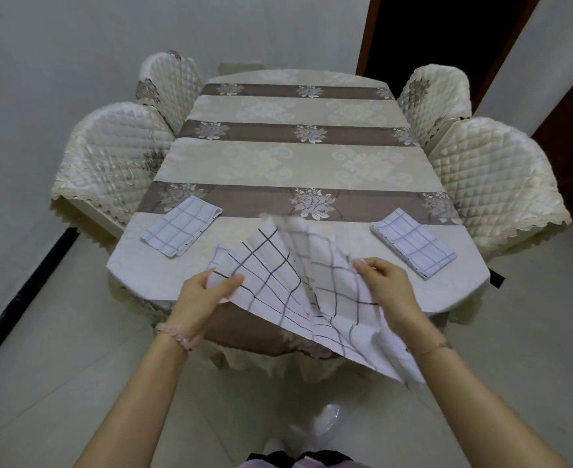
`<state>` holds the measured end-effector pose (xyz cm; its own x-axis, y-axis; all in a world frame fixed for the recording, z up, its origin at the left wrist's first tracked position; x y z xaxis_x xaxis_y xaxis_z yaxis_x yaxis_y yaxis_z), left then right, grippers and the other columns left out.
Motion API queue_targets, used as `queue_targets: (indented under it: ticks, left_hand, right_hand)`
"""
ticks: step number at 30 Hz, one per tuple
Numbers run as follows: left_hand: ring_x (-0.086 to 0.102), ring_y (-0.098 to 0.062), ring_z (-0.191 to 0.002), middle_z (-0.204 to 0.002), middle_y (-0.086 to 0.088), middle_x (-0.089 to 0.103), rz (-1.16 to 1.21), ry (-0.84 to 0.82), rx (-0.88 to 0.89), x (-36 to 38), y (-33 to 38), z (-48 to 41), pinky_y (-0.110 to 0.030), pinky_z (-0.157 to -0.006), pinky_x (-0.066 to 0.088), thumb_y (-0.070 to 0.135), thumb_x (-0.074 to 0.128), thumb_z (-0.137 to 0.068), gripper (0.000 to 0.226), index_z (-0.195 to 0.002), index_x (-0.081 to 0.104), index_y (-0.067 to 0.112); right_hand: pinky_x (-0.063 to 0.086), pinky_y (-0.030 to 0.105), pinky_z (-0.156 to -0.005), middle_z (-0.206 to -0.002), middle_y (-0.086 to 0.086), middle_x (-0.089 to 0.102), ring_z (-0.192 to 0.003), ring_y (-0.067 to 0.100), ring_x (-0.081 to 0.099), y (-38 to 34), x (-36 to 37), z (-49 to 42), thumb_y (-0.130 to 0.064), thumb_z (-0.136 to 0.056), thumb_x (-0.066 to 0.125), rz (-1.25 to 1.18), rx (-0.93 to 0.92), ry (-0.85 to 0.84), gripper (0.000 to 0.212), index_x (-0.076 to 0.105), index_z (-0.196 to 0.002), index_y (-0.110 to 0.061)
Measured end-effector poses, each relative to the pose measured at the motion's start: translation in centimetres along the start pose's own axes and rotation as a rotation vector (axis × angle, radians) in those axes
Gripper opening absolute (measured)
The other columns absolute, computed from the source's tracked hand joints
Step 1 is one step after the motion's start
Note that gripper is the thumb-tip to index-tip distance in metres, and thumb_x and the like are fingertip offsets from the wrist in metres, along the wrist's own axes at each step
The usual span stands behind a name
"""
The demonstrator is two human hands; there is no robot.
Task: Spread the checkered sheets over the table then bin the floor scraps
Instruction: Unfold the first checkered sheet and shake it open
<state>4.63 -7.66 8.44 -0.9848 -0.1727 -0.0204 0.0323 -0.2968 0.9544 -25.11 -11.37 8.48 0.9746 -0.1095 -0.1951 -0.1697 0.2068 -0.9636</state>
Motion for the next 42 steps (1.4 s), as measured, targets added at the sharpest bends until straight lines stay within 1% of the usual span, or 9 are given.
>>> queue_targets:
  ticks: [9,18,21,23,26,29,35,39,42]
  left_hand:
    - [0.073,-0.016,-0.083,-0.092,-0.004,0.076,0.218,0.059,0.005,-6.3,4.0,-6.9,-0.029,-0.061,0.059,0.013,0.056,-0.092,0.015,-0.100,0.068,0.012]
    - [0.065,-0.027,-0.089,-0.120,-0.020,0.063,-0.145,0.223,-0.062,-6.4,3.5,-16.2,-0.037,-0.083,0.051,0.027,0.062,-0.089,0.027,-0.108,0.061,0.007]
    - [0.051,-0.035,-0.123,-0.143,-0.018,0.046,-0.286,0.249,-0.178,-6.7,0.9,-17.8,-0.047,-0.105,0.041,0.037,0.062,-0.087,0.065,-0.137,0.043,0.000]
    - [0.052,-0.034,-0.122,-0.138,-0.017,0.051,-0.286,0.251,-0.227,-7.1,-1.1,-18.1,-0.046,-0.105,0.041,0.036,0.062,-0.087,0.058,-0.132,0.048,0.002]
    - [0.061,-0.028,-0.086,-0.104,-0.019,0.066,-0.221,0.285,-0.272,-7.9,-3.0,-16.7,-0.038,-0.077,0.053,0.024,0.062,-0.089,0.029,-0.109,0.060,0.003]
    - [0.058,-0.021,-0.070,-0.083,-0.009,0.064,-0.232,0.284,-0.272,-8.7,-4.0,-13.7,-0.028,-0.060,0.050,0.016,0.062,-0.088,0.030,-0.115,0.057,0.004]
    - [0.059,-0.032,-0.090,-0.108,-0.020,0.062,-0.288,0.255,-0.285,-8.2,-6.1,-8.8,-0.035,-0.071,0.049,0.016,0.063,-0.088,0.032,-0.118,0.056,0.007]
    - [0.056,-0.035,-0.106,-0.121,-0.017,0.058,-0.311,0.280,-0.255,-7.6,-6.1,-8.0,-0.041,-0.083,0.046,0.016,0.064,-0.087,0.035,-0.120,0.056,0.007]
    - [0.054,-0.032,-0.104,-0.124,-0.018,0.056,-0.317,0.328,-0.245,-7.6,-6.1,-7.3,-0.045,-0.091,0.046,0.011,0.067,-0.084,0.038,-0.120,0.055,0.007]
  right_hand:
    - [0.049,0.011,-0.054,-0.072,-0.004,0.068,-0.065,0.005,0.058,-3.0,-6.9,-7.1,-0.025,-0.088,0.064,0.080,-0.024,0.077,0.017,0.071,-0.087,-0.010]
    - [0.037,0.011,-0.046,-0.068,0.004,0.054,-0.060,0.013,0.043,-0.1,-6.8,-14.6,-0.018,-0.088,0.062,0.218,0.070,0.110,0.025,0.066,-0.072,0.000]
    - [0.036,0.024,-0.059,-0.074,0.007,0.054,-0.073,0.019,0.045,2.9,-6.2,-16.0,-0.016,-0.088,0.062,0.205,0.126,0.117,0.032,0.063,-0.081,0.015]
    - [0.040,0.026,-0.071,-0.079,0.007,0.062,-0.082,0.018,0.053,4.8,-6.0,-16.2,-0.017,-0.088,0.063,0.207,0.170,0.134,0.020,0.068,-0.084,0.002]
    - [0.039,0.027,-0.080,-0.095,0.006,0.064,-0.093,0.019,0.055,6.6,-6.2,-16.1,-0.023,-0.088,0.062,0.226,0.210,0.139,0.018,0.067,-0.096,-0.007]
    - [0.039,0.031,-0.084,-0.108,0.004,0.055,-0.099,0.020,0.052,7.2,-7.0,-15.2,-0.031,-0.090,0.060,0.220,0.235,0.111,0.035,0.056,-0.120,-0.013]
    - [0.042,0.033,-0.084,-0.112,0.004,0.056,-0.099,0.020,0.054,8.4,-8.3,-10.7,-0.029,-0.088,0.063,0.240,0.270,0.091,0.042,0.052,-0.126,-0.014]
    - [0.045,0.028,-0.065,-0.120,0.010,0.057,-0.099,0.021,0.054,9.8,-8.0,-7.8,-0.023,-0.083,0.069,0.260,0.326,0.091,0.041,0.057,-0.121,-0.013]
    - [0.043,0.030,-0.075,-0.128,0.015,0.057,-0.099,0.023,0.055,10.5,-8.1,-6.4,-0.018,-0.079,0.073,0.222,0.354,0.118,0.046,0.056,-0.122,-0.014]
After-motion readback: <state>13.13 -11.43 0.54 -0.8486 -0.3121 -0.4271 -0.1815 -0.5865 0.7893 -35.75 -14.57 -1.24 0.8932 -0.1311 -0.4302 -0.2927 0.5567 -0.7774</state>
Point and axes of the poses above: each hand's wrist, its own z-axis away from the middle knuckle, its own x-axis out of the palm, y = z × x, the point moved 4 cm from there along -z, towards the middle knuckle
